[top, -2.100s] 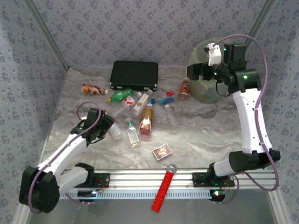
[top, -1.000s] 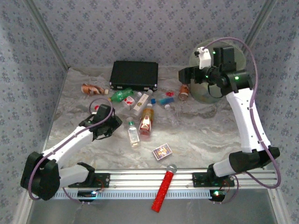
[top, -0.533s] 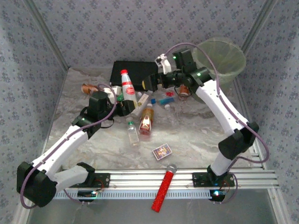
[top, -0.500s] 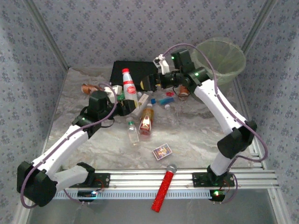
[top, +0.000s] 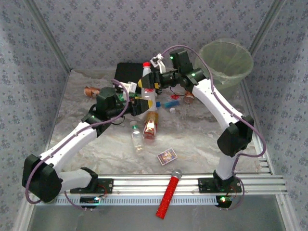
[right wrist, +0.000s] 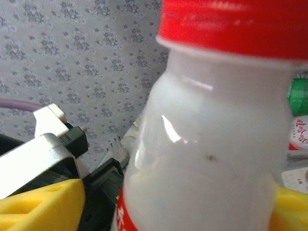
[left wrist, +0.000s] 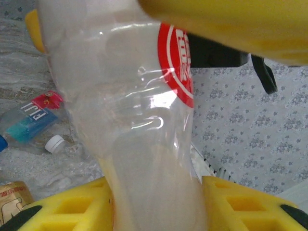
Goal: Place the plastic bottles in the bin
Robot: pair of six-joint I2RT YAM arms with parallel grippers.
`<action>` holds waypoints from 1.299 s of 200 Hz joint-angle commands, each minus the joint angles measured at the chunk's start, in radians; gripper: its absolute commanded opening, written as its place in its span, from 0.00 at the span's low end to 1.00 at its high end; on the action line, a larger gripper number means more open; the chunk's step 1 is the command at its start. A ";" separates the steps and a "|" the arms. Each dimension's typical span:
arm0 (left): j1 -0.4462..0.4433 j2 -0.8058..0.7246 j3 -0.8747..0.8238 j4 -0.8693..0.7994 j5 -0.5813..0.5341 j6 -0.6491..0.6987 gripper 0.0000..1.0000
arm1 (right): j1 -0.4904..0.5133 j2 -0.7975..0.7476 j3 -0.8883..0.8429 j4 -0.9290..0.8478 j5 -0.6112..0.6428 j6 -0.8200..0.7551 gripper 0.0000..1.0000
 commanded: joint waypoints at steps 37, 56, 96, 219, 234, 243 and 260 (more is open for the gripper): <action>-0.009 0.020 0.059 0.042 0.023 0.015 0.48 | -0.029 -0.009 0.048 -0.018 -0.026 -0.006 0.52; -0.009 0.018 0.062 0.031 0.009 0.014 0.62 | -0.040 -0.008 0.077 -0.046 -0.022 -0.023 0.50; -0.012 -0.030 0.046 -0.037 -0.060 0.008 0.96 | -0.104 -0.002 0.203 -0.171 -0.016 -0.113 0.48; -0.081 0.033 -0.024 -0.612 -0.544 -0.193 0.97 | -0.590 0.043 0.548 -0.260 0.523 -0.237 0.47; -0.096 0.040 -0.038 -0.618 -0.550 -0.201 0.98 | -0.631 0.087 0.601 -0.281 0.561 -0.236 0.47; -0.106 0.046 -0.045 -0.619 -0.557 -0.206 0.98 | -0.646 0.099 0.605 -0.278 0.593 -0.243 0.47; -0.126 0.059 -0.064 -0.611 -0.558 -0.220 0.99 | -0.658 0.116 0.604 -0.279 0.666 -0.272 0.46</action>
